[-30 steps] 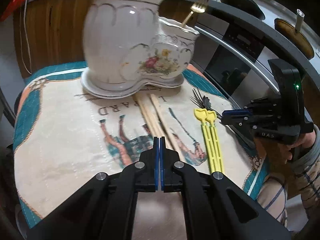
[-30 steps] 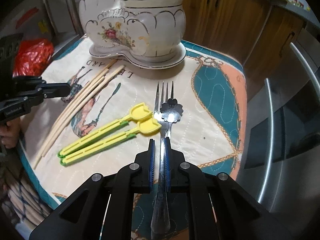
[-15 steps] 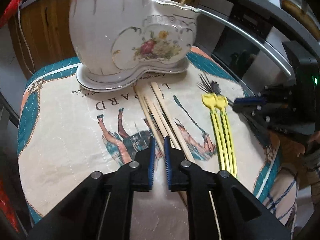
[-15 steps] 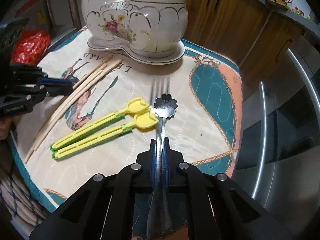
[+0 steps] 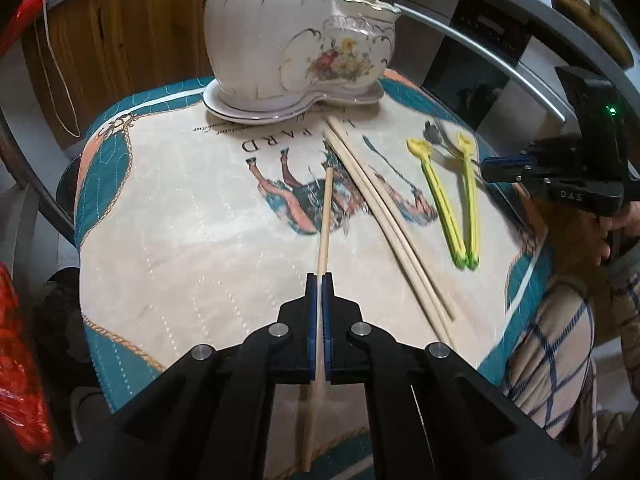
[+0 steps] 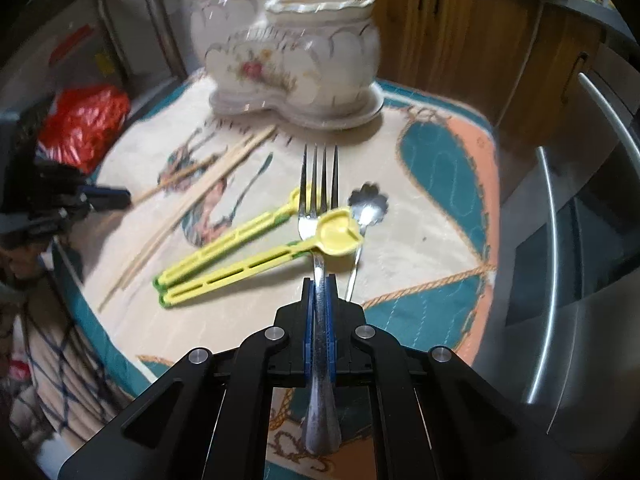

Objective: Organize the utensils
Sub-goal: 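Grasp a chopstick with the left tool while the right tool releases the silver fork, then grasp the yellow tongs with the right tool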

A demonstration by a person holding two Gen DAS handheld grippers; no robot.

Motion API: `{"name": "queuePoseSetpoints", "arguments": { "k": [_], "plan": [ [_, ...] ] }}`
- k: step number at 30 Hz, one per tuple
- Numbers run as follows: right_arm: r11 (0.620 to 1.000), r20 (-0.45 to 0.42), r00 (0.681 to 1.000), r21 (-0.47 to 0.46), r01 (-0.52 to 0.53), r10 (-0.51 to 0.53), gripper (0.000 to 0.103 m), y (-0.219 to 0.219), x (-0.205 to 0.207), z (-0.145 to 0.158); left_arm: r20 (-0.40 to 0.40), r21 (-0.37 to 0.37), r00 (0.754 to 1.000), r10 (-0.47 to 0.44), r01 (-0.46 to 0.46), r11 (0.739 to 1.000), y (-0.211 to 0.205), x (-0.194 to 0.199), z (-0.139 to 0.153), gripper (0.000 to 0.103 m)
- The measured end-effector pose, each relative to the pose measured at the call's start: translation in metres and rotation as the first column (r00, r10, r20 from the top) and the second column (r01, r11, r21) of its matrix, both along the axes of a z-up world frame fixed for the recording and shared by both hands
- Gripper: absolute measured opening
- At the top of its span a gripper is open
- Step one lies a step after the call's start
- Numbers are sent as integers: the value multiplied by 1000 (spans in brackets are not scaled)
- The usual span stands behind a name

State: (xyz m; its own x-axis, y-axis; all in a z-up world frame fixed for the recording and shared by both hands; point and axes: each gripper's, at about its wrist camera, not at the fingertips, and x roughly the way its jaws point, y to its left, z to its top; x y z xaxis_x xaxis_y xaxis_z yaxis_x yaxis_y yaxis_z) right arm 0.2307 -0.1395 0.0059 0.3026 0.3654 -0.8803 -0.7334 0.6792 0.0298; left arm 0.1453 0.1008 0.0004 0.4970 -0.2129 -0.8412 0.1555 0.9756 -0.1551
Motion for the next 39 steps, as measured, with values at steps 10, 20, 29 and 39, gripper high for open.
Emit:
{"name": "queuePoseSetpoints", "arguments": {
  "k": [10,20,29,39],
  "plan": [
    [986,2,997,-151,-72,73,7,21,1,-9,-75,107,995,-62,70,992,-18,36,-1,11],
    [989,22,999,-143,-34,38,6,22,9,-9,-70,126,996,-61,69,990,-22,45,1,5],
    [999,-36,999,-52,12,-13,36,24,21,2,-29,55,999,-19,21,998,-12,37,1,4],
    [982,-247,960,99,160,-132,34,17,26,-11,-4,35,1000,-25,25,999,-12,35,-3,4]
  ]
}}
